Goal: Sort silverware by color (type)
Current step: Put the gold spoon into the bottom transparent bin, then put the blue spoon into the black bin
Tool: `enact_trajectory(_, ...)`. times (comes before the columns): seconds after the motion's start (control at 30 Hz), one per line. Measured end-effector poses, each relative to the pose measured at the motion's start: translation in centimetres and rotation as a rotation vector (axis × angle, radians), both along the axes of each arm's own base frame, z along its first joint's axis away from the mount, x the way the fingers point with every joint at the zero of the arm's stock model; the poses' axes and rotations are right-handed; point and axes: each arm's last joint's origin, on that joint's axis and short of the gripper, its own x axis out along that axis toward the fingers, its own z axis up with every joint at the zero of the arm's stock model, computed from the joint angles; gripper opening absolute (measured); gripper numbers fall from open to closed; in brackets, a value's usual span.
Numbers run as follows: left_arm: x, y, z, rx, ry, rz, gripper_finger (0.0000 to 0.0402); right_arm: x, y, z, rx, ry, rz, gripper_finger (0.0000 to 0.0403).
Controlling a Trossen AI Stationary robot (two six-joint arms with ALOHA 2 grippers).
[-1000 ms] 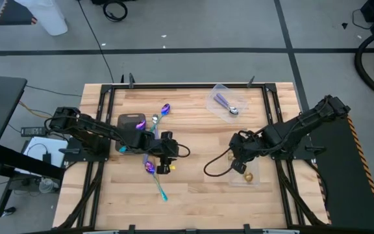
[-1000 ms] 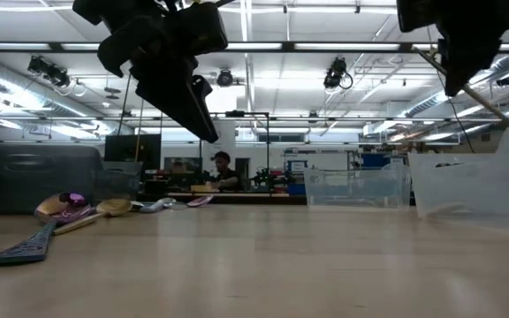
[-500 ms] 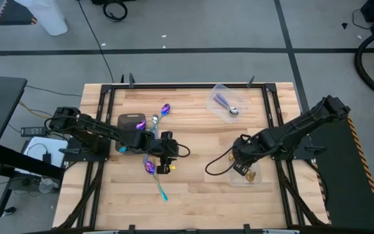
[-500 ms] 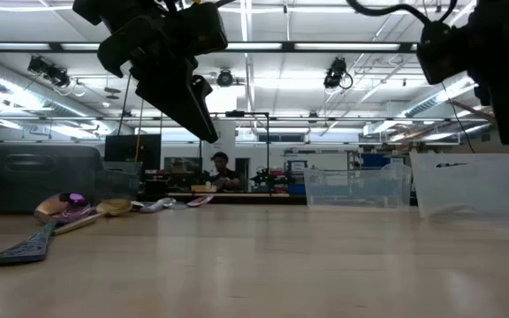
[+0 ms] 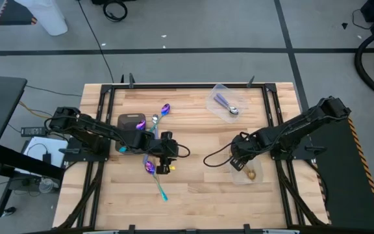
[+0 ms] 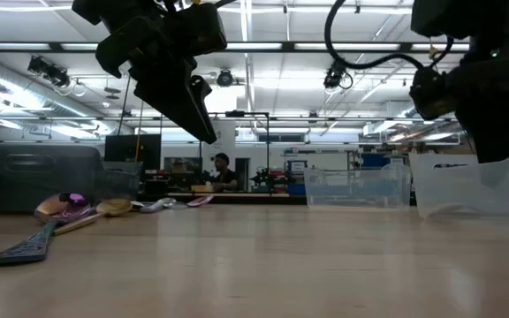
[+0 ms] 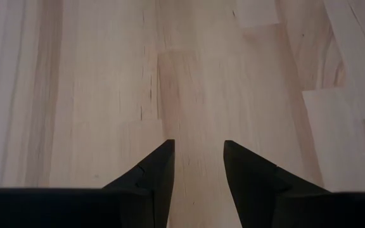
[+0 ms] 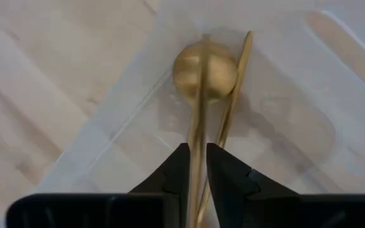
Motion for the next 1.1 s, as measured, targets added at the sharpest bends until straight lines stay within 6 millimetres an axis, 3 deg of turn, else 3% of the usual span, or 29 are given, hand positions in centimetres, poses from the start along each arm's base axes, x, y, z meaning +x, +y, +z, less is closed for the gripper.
enact_trajectory(0.47,-0.6,-1.6,-0.2,-0.093,0.055,-0.113,0.0142,0.6,-1.0,0.0,0.058,-0.029,0.037,0.0141)
enact_trajectory(0.7,-1.8,-3.4,-0.7,-0.102,0.147,-0.191,0.0142,1.8,-0.8,2.5,0.074,-0.081,0.09,0.0139)
enact_trajectory(0.87,-2.7,-5.9,-1.2,-0.089,0.18,-0.254,0.0142,2.4,-0.3,5.0,0.006,-0.109,0.122,0.0138)
enact_trajectory(1.1,-4.3,-8.5,-2.1,0.048,0.235,-0.301,0.0142,2.8,0.7,7.8,-0.116,-0.177,0.175,0.0138)
